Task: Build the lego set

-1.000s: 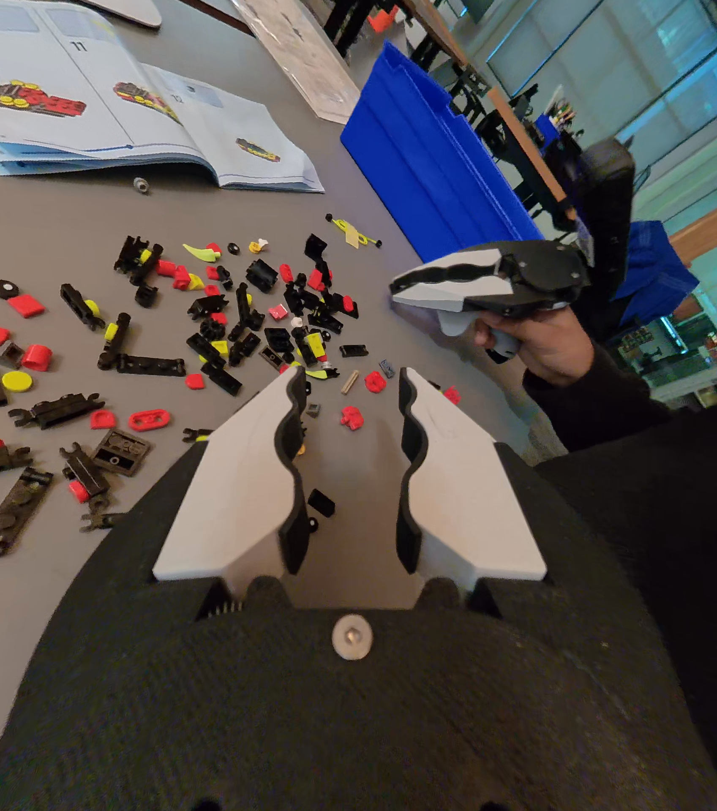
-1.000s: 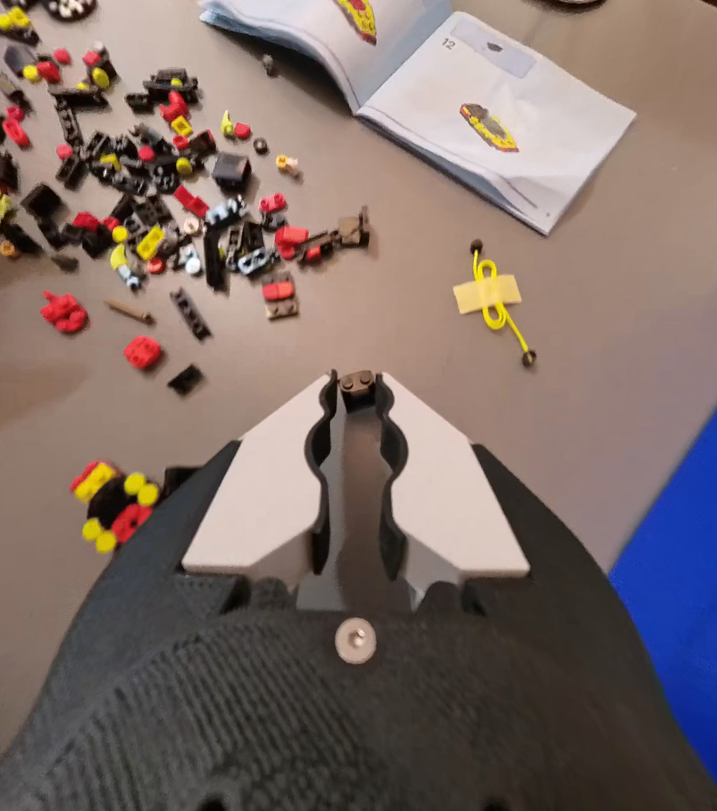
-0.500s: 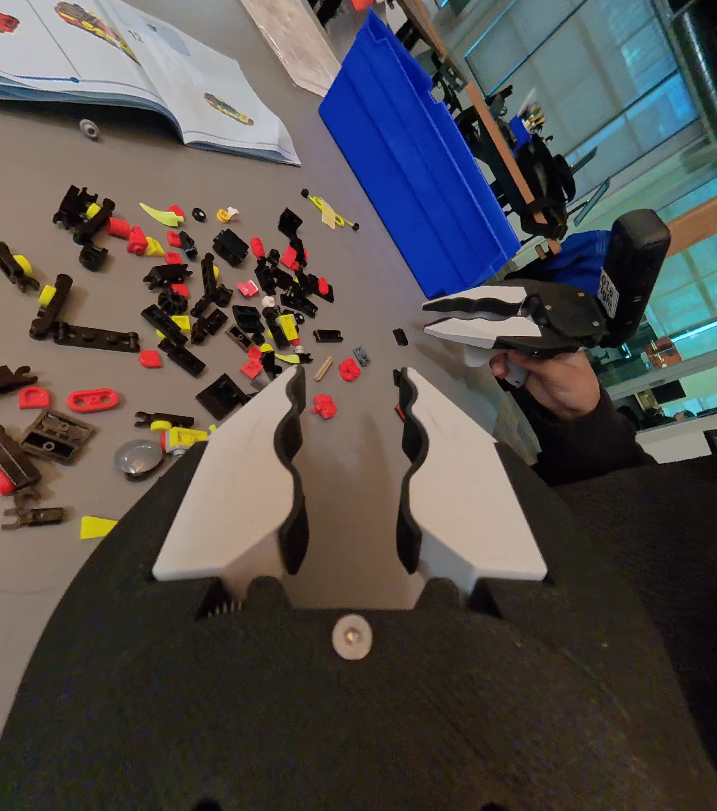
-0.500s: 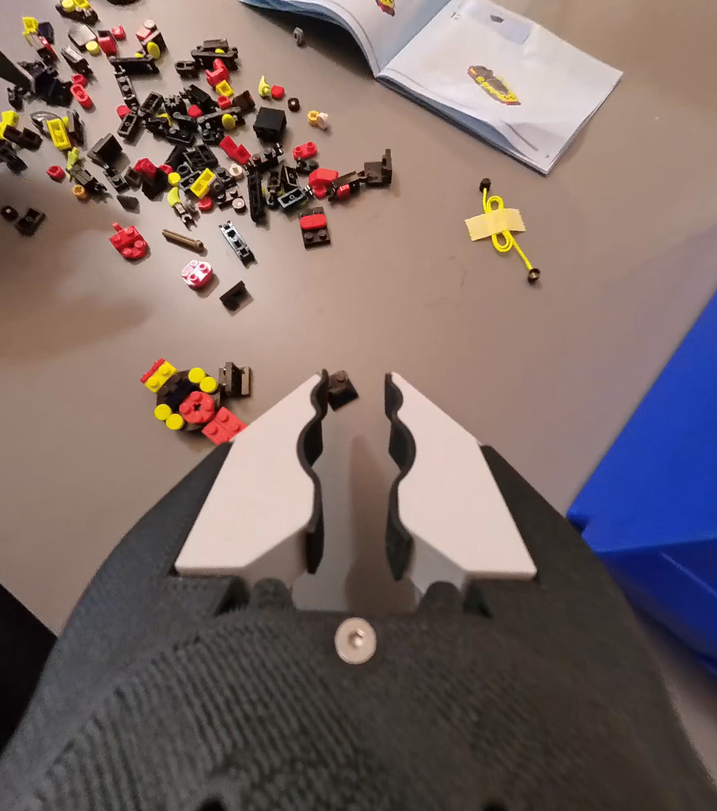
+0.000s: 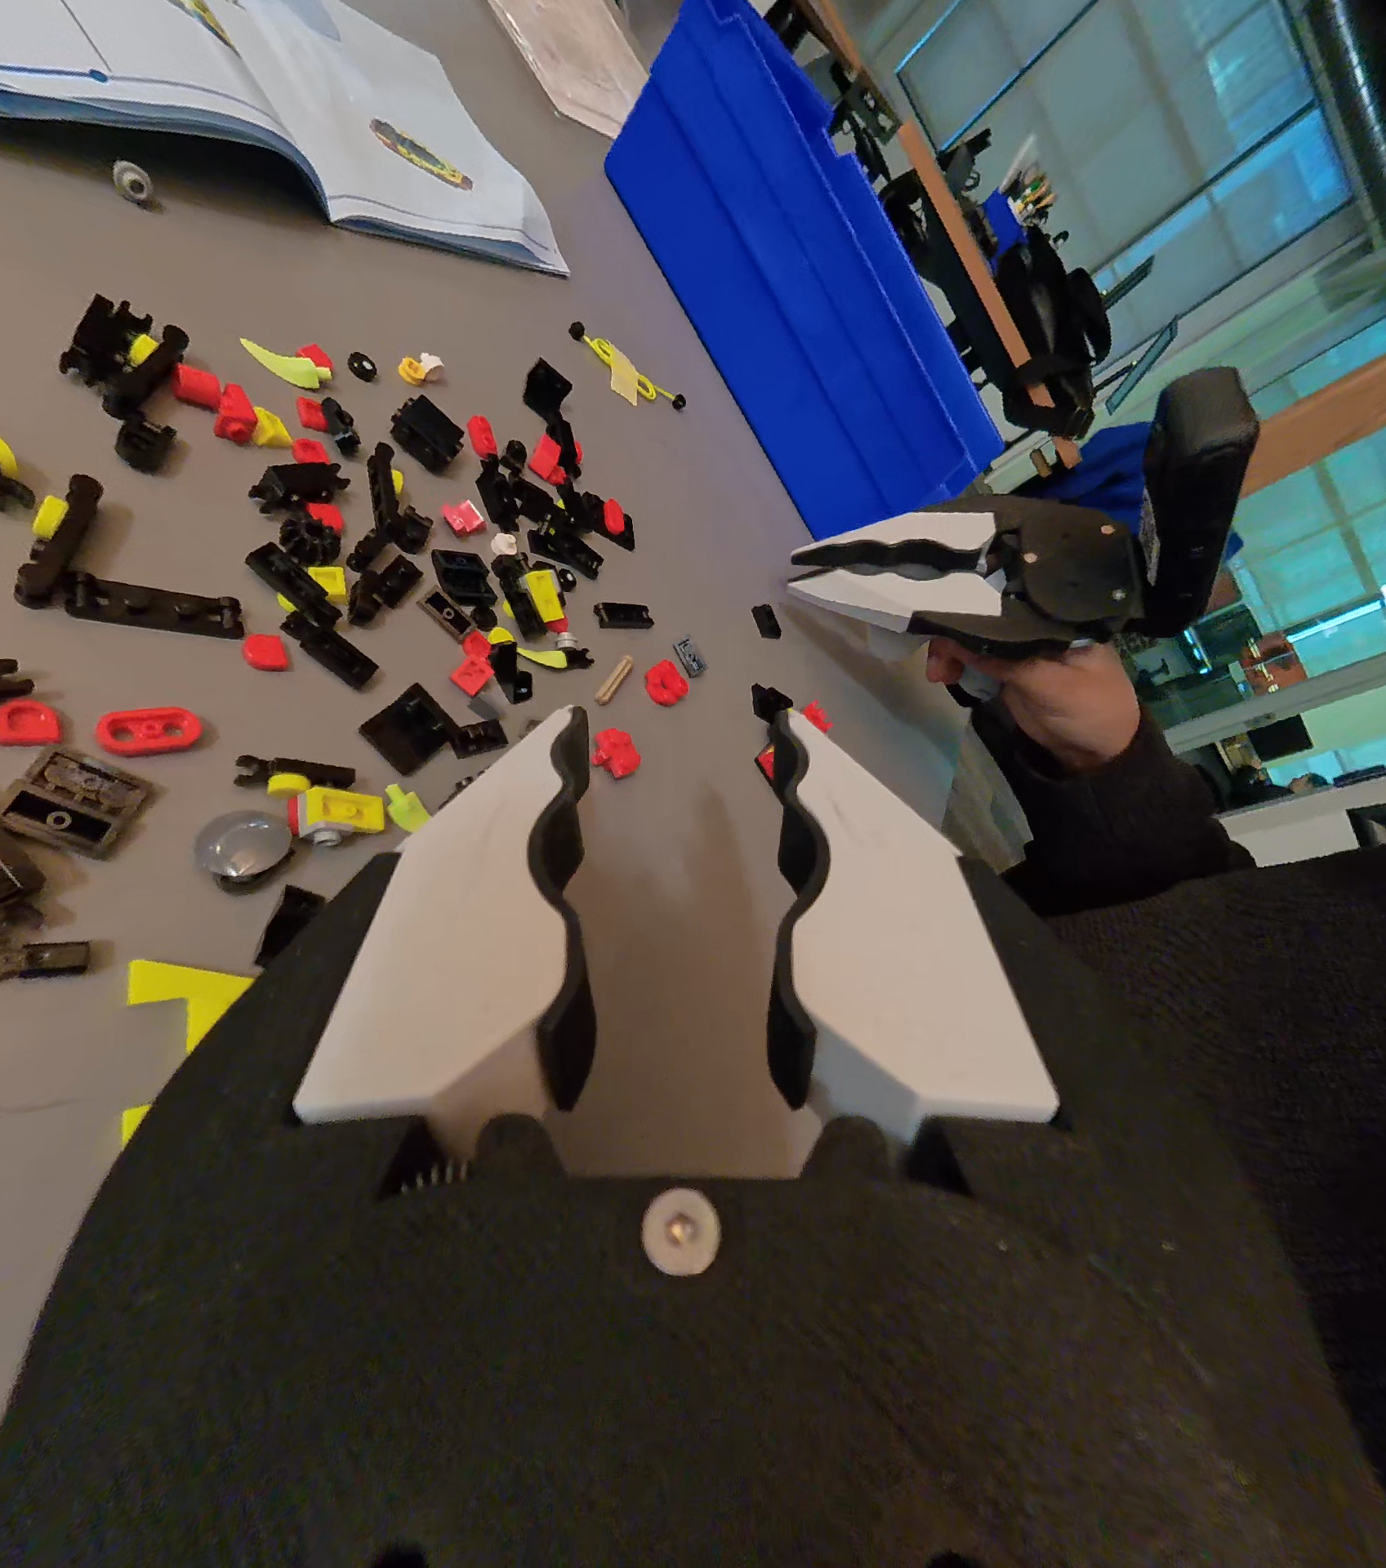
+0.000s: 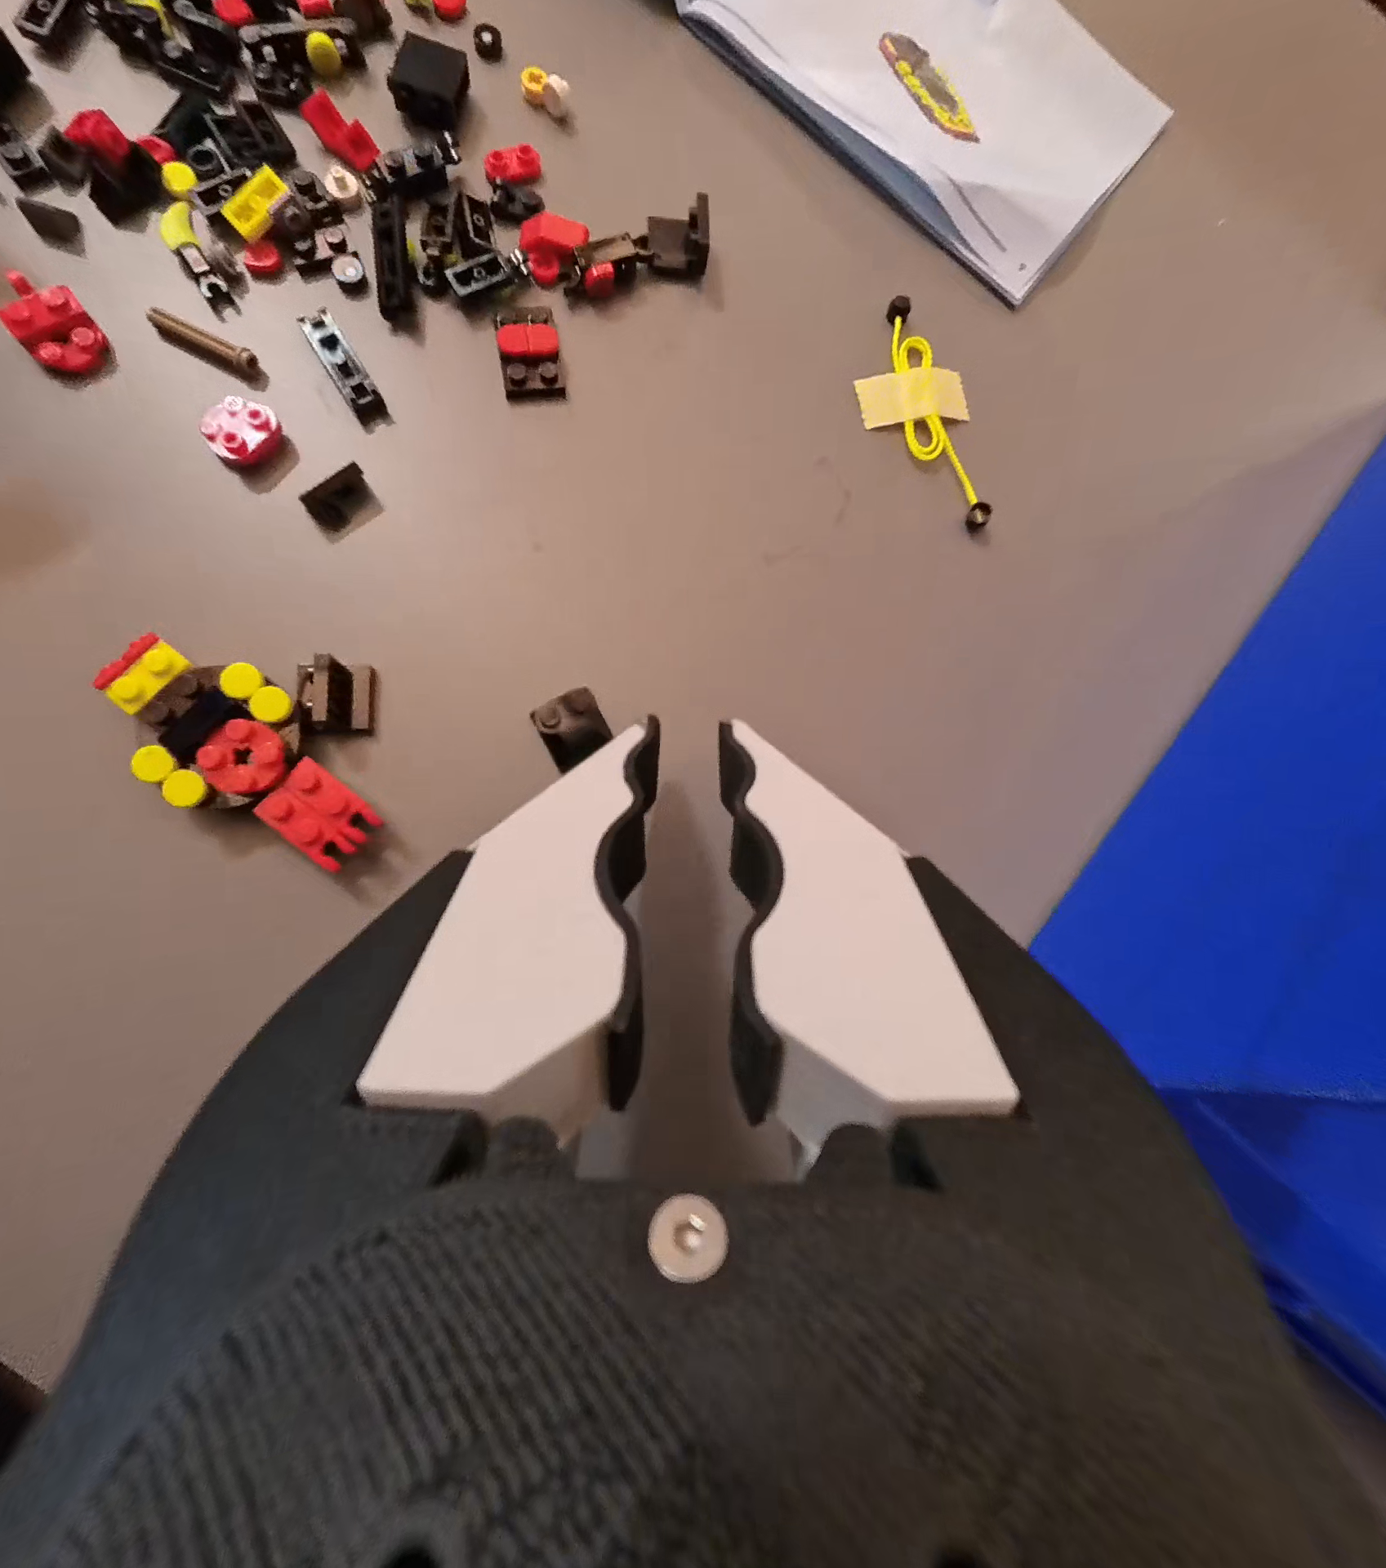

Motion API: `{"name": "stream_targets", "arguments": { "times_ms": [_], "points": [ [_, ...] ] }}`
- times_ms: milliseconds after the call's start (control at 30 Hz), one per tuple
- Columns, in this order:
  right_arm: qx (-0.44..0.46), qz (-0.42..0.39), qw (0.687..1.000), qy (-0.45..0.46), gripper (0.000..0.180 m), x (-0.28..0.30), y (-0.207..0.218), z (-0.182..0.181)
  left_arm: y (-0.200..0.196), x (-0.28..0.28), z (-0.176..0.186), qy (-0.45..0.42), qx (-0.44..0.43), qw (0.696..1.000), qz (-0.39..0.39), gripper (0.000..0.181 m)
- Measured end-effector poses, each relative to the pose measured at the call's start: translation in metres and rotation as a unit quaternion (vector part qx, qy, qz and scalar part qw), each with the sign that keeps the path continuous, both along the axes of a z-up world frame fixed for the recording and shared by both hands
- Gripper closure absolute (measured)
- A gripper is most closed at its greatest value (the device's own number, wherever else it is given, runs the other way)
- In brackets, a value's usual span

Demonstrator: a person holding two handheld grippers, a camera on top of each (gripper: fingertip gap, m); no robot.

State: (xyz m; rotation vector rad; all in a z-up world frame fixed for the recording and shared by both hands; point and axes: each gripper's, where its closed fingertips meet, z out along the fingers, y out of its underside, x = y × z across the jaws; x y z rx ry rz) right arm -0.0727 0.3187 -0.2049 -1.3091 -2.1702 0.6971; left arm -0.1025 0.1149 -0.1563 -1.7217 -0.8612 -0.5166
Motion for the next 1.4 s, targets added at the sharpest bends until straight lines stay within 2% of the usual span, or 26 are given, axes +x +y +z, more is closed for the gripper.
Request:
{"name": "stream_targets", "arguments": {
  "times_ms": [267, 433, 667, 767, 867, 933, 1033, 1233, 1300, 1400],
  "points": [
    [-0.03, 0.04, 0.998, -0.046, 0.169, 0.01, -0.012, -0.01, -0.001, 0.001, 0.001, -0.014, 0.009, 1.0, 0.0, 0.138],
    [-0.013, 0.02, 1.0, -0.011, 0.18, 0.0, -0.004, -0.003, 0.0, 0.001, 0.0, -0.016, 0.009, 1.0, 0.0, 0.138],
    [0.013, 0.023, 0.999, -0.023, 0.18, 0.001, -0.002, -0.013, 0.001, 0.002, -0.001, -0.019, 0.007, 1.0, -0.003, 0.137],
    [-0.025, 0.05, 0.998, -0.043, 0.18, 0.009, -0.016, -0.012, 0.001, 0.002, -0.002, -0.019, 0.005, 1.0, -0.004, 0.137],
    [-0.103, 0.101, 0.987, -0.077, 0.179, 0.025, -0.041, -0.008, 0.001, 0.003, -0.002, -0.019, 0.005, 1.0, -0.005, 0.137],
    [-0.137, 0.107, 0.982, -0.07, 0.178, 0.024, -0.048, 0.0, 0.002, 0.003, -0.002, -0.018, 0.004, 1.0, -0.006, 0.137],
    [-0.109, 0.068, 0.991, -0.031, 0.18, 0.01, -0.03, 0.006, 0.001, 0.003, -0.002, -0.019, 0.004, 1.0, -0.006, 0.137],
    [-0.015, 0.009, 1.0, 0.004, 0.18, -0.01, -0.009, -0.007, 0.002, 0.003, -0.003, -0.023, 0.005, 1.0, -0.008, 0.137],
    [0.008, 0.012, 1.0, 0.009, 0.18, -0.014, -0.01, -0.009, 0.002, 0.004, -0.004, -0.024, 0.003, 1.0, -0.01, 0.136],
    [-0.005, 0.04, 0.999, -0.007, 0.18, -0.007, -0.021, -0.012, 0.003, 0.005, -0.004, -0.024, 0.001, 1.0, -0.012, 0.136]
  ]
}}
